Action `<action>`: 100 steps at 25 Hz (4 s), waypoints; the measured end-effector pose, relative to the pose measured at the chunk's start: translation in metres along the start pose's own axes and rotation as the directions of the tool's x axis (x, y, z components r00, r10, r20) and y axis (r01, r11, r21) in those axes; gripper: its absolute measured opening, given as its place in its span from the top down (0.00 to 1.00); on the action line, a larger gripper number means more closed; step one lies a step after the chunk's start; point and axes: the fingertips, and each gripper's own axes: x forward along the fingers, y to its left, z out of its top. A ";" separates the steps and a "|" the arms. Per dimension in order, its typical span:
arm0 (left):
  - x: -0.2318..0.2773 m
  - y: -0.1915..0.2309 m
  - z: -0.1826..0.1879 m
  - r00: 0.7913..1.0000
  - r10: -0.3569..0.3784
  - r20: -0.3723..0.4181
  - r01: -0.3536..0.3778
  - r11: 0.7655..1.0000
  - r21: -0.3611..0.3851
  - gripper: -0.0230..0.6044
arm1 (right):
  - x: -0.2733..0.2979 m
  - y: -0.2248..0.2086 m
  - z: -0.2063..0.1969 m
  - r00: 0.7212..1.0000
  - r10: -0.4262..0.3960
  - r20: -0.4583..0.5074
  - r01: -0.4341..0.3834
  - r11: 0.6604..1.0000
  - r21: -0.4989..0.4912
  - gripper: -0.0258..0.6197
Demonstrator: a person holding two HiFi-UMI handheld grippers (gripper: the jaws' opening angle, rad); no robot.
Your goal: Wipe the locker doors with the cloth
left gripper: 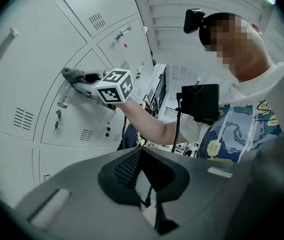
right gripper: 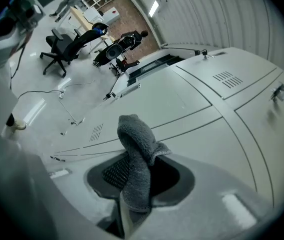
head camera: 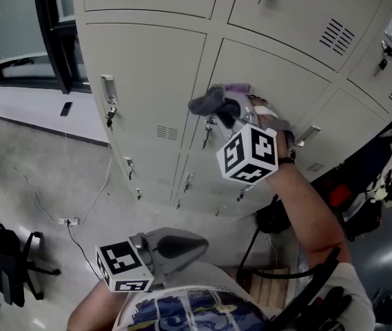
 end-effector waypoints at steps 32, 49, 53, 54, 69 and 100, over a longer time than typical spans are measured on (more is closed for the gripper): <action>0.011 0.004 -0.005 1.000 -0.021 -0.015 0.020 0.999 -0.031 0.96 | 0.013 0.125 -0.094 0.991 0.089 -0.096 -0.081 0.993 0.080 0.79; -0.001 0.015 -0.007 0.998 0.042 -0.043 -0.044 0.998 -0.042 0.96 | 0.060 0.171 -0.058 0.998 0.066 -0.015 -0.067 0.997 -0.033 0.79; -0.004 0.018 -0.009 0.997 0.059 -0.052 -0.062 0.997 -0.054 0.96 | 0.070 0.186 -0.054 0.995 0.098 -0.023 -0.098 0.995 -0.012 0.79; -0.005 0.019 -0.010 0.997 0.062 -0.054 -0.065 0.996 -0.056 0.96 | 0.073 0.191 -0.053 0.994 0.109 -0.025 -0.110 0.994 -0.006 0.79; -0.017 0.031 -0.018 0.993 0.096 -0.067 -0.102 0.990 -0.100 0.96 | 0.105 0.252 -0.059 0.948 0.314 0.052 -0.318 0.929 0.191 0.79; -0.091 0.044 -0.063 0.981 0.171 -0.096 -0.155 0.976 0.153 0.96 | -0.195 0.289 -0.004 0.984 0.180 -0.015 -0.075 0.483 0.873 0.79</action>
